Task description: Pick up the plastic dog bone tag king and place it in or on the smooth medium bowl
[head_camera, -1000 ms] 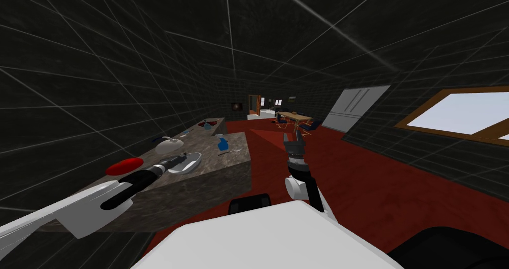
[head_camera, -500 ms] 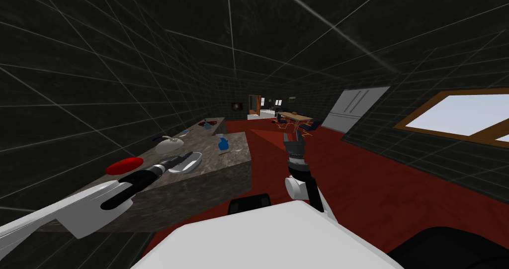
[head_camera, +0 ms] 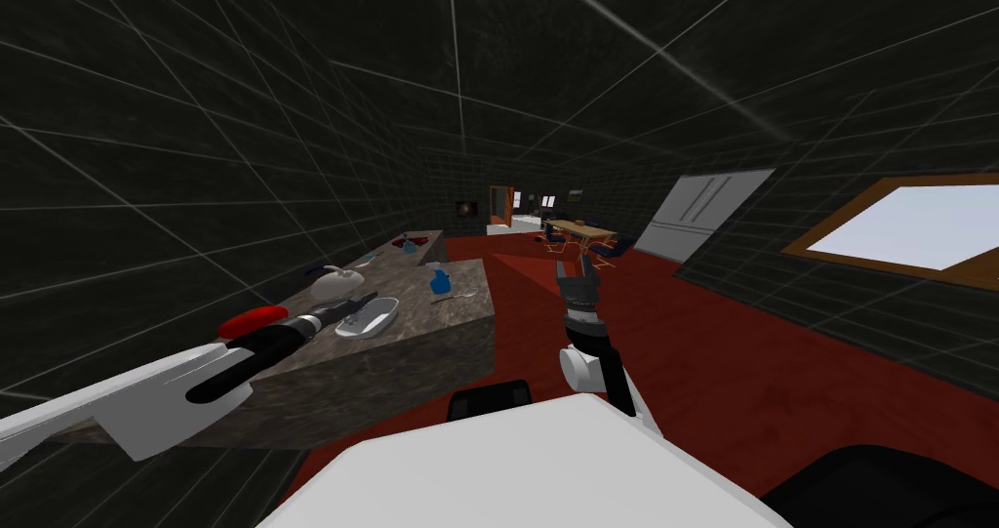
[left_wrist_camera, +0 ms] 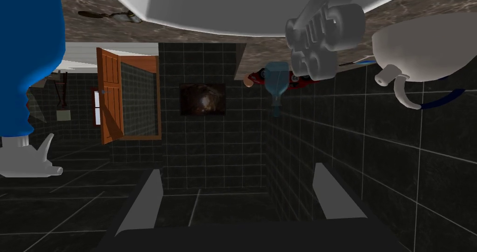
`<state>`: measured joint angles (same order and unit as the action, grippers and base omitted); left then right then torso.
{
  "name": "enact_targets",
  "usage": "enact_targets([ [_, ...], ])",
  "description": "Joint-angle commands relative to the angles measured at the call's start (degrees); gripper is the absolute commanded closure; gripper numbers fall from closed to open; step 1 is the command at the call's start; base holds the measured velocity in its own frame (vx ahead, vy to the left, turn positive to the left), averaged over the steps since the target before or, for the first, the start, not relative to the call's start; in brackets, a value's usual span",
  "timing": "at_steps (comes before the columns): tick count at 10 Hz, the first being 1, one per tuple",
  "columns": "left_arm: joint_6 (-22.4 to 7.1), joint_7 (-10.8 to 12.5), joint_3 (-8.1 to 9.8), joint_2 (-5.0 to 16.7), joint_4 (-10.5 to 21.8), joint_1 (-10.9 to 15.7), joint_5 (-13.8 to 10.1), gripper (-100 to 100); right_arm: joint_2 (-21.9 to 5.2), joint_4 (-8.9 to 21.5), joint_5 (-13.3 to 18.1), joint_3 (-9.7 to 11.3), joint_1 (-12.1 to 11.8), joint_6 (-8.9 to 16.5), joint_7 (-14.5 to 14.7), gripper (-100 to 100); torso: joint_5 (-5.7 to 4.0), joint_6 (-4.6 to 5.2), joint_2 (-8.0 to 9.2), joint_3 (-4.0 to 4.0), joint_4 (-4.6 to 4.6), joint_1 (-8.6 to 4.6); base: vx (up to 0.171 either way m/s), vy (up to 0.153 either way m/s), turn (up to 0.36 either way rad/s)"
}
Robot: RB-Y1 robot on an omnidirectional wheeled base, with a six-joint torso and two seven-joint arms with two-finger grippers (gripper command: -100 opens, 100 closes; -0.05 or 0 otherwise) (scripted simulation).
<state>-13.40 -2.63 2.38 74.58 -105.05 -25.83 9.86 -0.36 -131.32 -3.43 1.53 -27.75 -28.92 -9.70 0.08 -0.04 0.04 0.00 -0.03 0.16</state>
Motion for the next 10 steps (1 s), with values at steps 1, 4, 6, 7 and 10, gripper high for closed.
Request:
enact_targets([
  [1, -1.18, 0.77, 0.13, 1.79, -1.24, -0.08, -0.95, -100, 0.00, 0.00, 0.00, 0.00, 0.00, 0.00, 0.00, 0, 0.00, 0.00, 0.00, 0.00, 0.00, 0.00, -0.001, 0.006, 0.024],
  [4, -2.84, 2.25, 1.07, 5.33, -3.58, -0.97, -2.80, -100, 0.00, 0.00, 0.00, 0.00, 0.00, 0.00, 0.00, 0, 0.00, 0.00, 0.00, 0.00, 0.00, -0.01, -0.001, 0.006, 0.023],
  [6, -3.09, 2.39, 1.33, 5.81, -4.06, -1.26, -3.03, -100, 0.00, 0.00, 0.00, 0.00, 0.00, 0.00, 0.00, 0, 0.00, 0.00, 0.00, 0.00, 0.00, 0.00, -0.001, 0.003, 0.014],
  [7, -3.24, 2.51, 1.37, 5.95, -4.16, -1.28, -3.12, 0, 0.00, 0.00, 0.00, 0.00, 0.00, 0.00, 0.00, 0, 0.02, 0.00, 0.00, -0.01, -0.01, -0.01, 0.000, 0.000, 0.000],
  [10, -3.22, 2.50, 1.36, 5.93, -4.15, -1.28, -3.11, 0, 0.00, 0.00, 0.00, 0.00, 0.00, 0.00, 0.00, 0, 0.01, 0.00, -0.01, -0.01, -0.01, -0.01, 0.000, 0.000, 0.000],
])
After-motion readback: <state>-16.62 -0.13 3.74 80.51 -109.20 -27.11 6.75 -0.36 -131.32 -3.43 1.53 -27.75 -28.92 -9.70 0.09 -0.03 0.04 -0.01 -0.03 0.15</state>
